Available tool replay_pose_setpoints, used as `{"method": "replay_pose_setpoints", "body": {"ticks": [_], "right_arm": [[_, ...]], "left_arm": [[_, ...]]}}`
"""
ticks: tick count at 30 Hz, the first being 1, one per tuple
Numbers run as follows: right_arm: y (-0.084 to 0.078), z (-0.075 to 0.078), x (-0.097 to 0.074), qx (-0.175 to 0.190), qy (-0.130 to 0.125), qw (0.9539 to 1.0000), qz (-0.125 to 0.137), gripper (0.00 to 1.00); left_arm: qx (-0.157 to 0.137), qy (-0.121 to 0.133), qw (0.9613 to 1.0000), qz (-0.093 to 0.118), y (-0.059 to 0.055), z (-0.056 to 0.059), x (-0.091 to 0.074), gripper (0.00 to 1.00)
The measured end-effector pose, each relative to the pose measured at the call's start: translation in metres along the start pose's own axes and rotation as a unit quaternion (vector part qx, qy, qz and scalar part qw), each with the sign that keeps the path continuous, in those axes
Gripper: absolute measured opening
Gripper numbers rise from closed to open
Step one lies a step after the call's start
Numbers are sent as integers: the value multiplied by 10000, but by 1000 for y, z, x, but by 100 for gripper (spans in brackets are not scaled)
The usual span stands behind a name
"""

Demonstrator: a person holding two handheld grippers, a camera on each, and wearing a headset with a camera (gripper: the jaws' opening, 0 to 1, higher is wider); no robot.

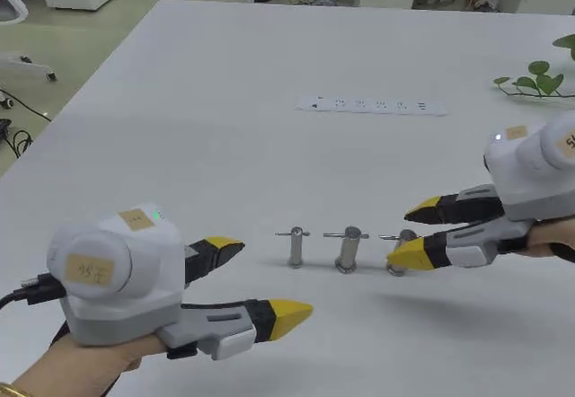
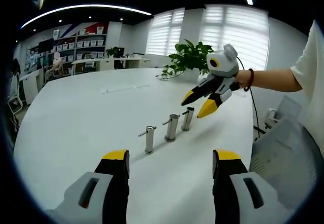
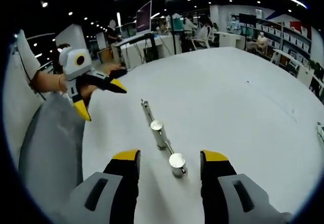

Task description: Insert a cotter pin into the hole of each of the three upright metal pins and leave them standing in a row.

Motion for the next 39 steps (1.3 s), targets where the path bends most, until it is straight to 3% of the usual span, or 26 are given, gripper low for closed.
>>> {"method": "replay_pose_setpoints", "body": {"ticks": [5, 13, 15, 18, 22, 26, 35, 39], "right_arm": [[0, -7, -8, 463, -226, 9984, 218, 53], [-2, -19, -19, 705, -674, 9945, 395, 61], [-4, -21, -21, 845, -833, 9920, 435, 63], [-14, -24, -22, 1039, -904, 9902, 242, 65], [-17, -28, -24, 1295, -1032, 9848, 521, 66], [-21, -36, -23, 1157, -1226, 9843, 530, 68], [-26, -47, -18, 1173, -1455, 9810, 525, 77], [-28, -43, -18, 1247, -1591, 9779, 539, 82]], "left_arm": [[-36, 112, 9999, -28, 3, -2, -4, 67], [-36, 363, 9993, -75, 9, -9, -9, 69], [-97, 416, 9991, -47, 11, -11, -10, 69], [-144, 473, 9987, -89, 13, -10, -11, 69], [-112, 550, 9984, -49, 18, -9, -16, 69], [-18, 724, 9973, -71, 16, -9, -20, 68], [-140, 818, 9965, -39, 16, -10, -24, 70], [-95, 861, 9962, -52, 16, -9, -25, 72]]}}
Point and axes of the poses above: the centre of the closed fingertips' face, and the gripper's own axes: x roughly forward along the fingers, z roughly to its right, y roughly out of its top, the point moved 2 cm from there along -x, roughly backward along the fingers, and after that the axes turned 2 degrees about x, right-handed, at the moved point
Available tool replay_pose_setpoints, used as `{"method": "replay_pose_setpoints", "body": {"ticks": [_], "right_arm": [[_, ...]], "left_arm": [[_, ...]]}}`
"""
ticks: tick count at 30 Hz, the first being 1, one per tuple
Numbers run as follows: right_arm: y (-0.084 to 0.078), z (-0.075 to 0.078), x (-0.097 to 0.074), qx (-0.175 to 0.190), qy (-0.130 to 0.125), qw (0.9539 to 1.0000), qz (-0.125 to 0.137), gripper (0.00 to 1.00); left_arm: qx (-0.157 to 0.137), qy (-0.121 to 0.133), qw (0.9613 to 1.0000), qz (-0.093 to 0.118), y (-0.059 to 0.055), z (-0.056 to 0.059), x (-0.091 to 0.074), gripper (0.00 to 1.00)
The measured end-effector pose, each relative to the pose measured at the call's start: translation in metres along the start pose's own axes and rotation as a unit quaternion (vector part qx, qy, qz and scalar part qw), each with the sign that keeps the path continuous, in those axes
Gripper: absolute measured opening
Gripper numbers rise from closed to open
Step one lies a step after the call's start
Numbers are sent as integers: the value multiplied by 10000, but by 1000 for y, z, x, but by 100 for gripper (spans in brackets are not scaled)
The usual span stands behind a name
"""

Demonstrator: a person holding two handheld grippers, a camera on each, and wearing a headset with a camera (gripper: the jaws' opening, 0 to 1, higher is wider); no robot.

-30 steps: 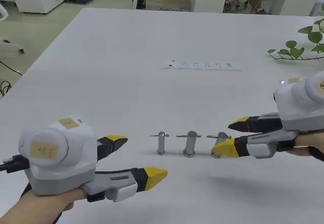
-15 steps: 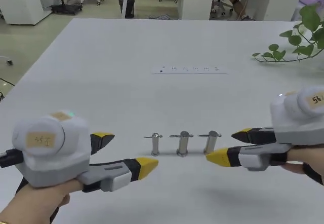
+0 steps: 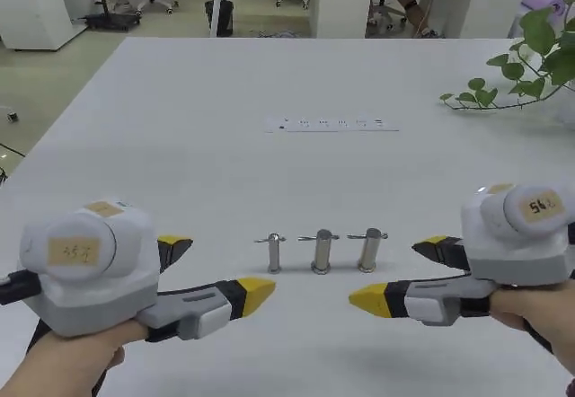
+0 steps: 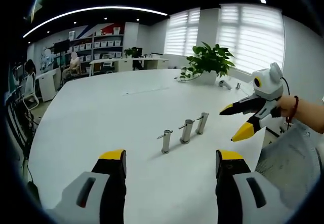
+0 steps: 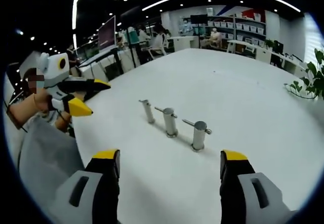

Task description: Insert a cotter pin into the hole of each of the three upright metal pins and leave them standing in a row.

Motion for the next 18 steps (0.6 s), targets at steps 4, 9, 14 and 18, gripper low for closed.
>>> {"method": "replay_pose_setpoints", "body": {"ticks": [4, 9, 14, 18], "right_arm": [[-1, -2, -1, -19, -16, 10000, 52, 86], [-2, -7, -3, -66, -36, 9999, 104, 92], [-2, -11, -6, -209, -76, 9997, 137, 100], [-3, -13, -8, -233, -97, 9996, 146, 100]], "left_arm": [[65, 26, 10000, 0, -1, 2, -2, 74], [10, 65, 10000, 65, -2, 5, -5, 76], [28, 144, 9999, 59, -3, 5, -8, 77], [23, 212, 9997, 84, -3, 4, -10, 80]]}}
Point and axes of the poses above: the centre of the closed fingertips' face, and the gripper's own axes: x roughly forward along the fingers, z roughly to its right, y roughly out of its top, the point moved 2 cm from there along -x, roughly backward along the fingers, and after that the axes turned 2 degrees about x, right-handed, at the moved point
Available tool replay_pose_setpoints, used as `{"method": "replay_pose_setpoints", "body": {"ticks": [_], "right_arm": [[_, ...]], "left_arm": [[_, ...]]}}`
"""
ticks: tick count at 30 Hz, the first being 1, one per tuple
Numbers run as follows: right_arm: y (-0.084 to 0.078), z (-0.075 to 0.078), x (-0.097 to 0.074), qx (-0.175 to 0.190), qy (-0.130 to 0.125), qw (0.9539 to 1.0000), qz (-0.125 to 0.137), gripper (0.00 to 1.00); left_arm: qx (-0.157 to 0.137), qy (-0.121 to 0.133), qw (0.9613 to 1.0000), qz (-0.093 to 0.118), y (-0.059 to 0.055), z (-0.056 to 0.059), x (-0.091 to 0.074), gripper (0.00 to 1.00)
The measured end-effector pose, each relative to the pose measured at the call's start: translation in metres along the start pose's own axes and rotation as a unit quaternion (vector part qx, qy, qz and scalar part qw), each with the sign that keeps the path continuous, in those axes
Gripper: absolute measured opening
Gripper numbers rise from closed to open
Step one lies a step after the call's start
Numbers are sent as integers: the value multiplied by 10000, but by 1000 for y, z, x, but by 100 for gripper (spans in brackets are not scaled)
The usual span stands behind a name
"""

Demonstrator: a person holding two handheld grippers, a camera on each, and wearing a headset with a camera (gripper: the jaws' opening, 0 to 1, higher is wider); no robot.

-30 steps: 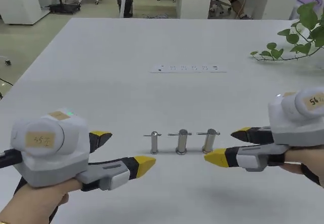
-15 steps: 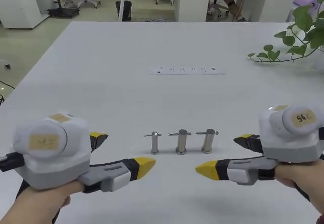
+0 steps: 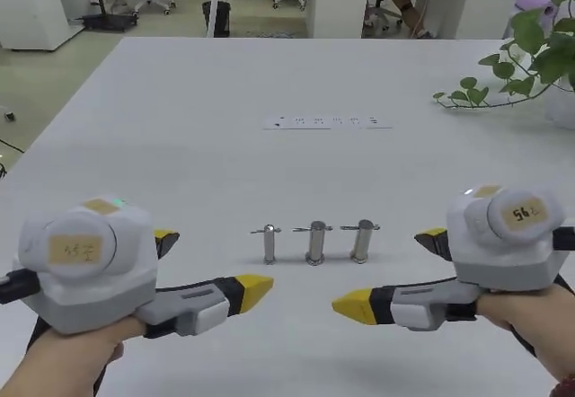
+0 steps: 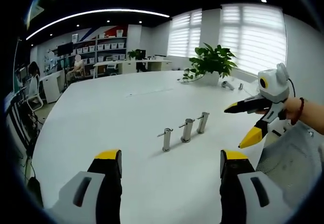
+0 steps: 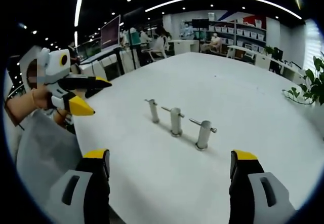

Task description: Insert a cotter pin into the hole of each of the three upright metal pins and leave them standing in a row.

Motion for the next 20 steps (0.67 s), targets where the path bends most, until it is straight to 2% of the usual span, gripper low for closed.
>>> {"method": "replay_pose_setpoints", "body": {"ticks": [6, 16, 20], "right_arm": [[1, 2, -3, -3, -109, 9999, 66, 100], [-3, 1, -4, 0, -150, 9999, 79, 100], [-1, 2, -6, 81, -177, 9997, 167, 100]], "left_arm": [[24, 136, 9999, -2, 0, -4, -3, 85], [54, 164, 9999, 3, 0, -5, -6, 91], [56, 210, 9998, 1, 0, -6, -5, 94]]}}
Point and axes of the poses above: the centre of the closed fingertips' face, and the gripper's own axes: x roughly forward along the fingers, z roughly to its right, y roughly out of its top, the point moved 2 cm from there along -x, roughly backward along the fingers, and after that the axes turned 2 degrees about x, right-handed, at the moved point
